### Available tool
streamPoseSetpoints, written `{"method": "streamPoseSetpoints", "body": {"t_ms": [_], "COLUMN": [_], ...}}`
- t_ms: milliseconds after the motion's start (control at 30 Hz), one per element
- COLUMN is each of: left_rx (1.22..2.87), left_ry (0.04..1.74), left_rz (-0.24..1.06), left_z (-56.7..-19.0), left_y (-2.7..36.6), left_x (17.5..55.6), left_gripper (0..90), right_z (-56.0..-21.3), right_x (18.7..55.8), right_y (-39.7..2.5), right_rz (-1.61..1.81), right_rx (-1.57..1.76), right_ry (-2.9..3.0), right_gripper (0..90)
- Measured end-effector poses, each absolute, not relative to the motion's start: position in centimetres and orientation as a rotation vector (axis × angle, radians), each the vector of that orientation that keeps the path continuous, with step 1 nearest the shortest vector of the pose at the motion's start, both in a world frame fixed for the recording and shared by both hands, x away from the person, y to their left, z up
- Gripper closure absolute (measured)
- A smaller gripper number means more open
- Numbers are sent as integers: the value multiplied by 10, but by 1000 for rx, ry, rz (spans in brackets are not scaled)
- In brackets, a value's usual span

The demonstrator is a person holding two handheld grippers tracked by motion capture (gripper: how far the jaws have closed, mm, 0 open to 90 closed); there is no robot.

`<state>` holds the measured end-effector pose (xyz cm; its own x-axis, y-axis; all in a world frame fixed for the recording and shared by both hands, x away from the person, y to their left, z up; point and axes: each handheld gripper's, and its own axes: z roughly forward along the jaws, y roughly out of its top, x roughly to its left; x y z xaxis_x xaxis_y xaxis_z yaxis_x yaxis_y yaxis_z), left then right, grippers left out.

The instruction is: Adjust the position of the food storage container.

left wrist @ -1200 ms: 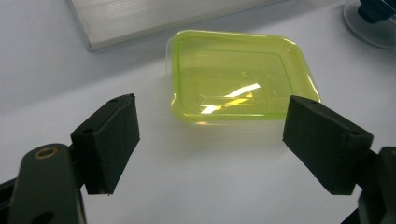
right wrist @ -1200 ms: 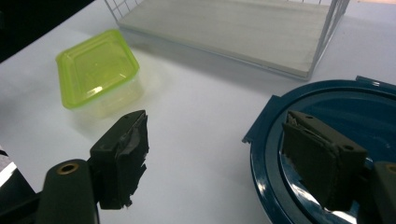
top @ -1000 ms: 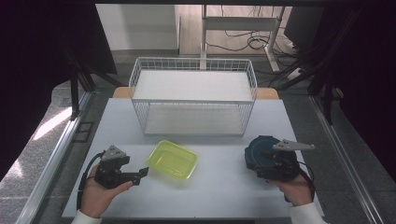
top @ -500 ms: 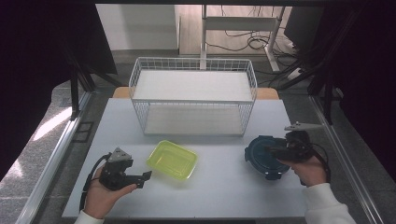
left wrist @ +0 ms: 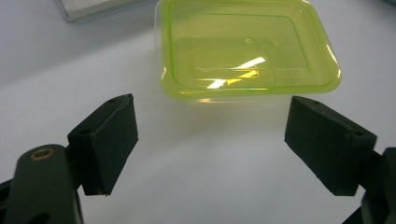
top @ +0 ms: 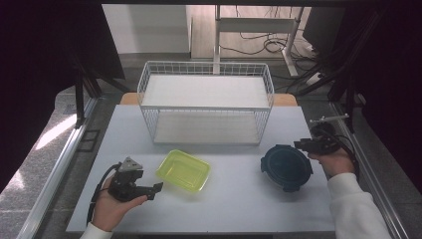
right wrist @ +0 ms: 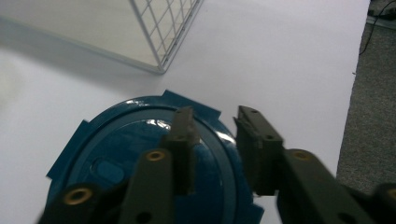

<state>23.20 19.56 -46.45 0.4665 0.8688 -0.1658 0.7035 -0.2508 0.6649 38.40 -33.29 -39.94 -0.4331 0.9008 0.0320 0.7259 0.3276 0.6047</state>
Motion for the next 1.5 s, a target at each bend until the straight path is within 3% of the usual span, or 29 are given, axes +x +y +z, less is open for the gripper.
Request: {"method": "streamPoseSetpoints", "body": {"t_ms": [233,667,1500], "left_rx": [2028,2014,2046], "left_ry": [1315,1350,1332], "left_rz": [305,309,302], "left_z": [-467,-471,-474], "left_y": [200,208,199], "left_x": [230,224,226], "left_gripper": [171,171,171], "right_z": [-413,-440,-453], "right_x": [411,432,412], "right_y": [-328,-329,-309], "right_rz": [696,514,505], "right_rx": [1463,1371,1231], "right_ry": [2340,2430,2493], "right_gripper": [883,888,893]}}
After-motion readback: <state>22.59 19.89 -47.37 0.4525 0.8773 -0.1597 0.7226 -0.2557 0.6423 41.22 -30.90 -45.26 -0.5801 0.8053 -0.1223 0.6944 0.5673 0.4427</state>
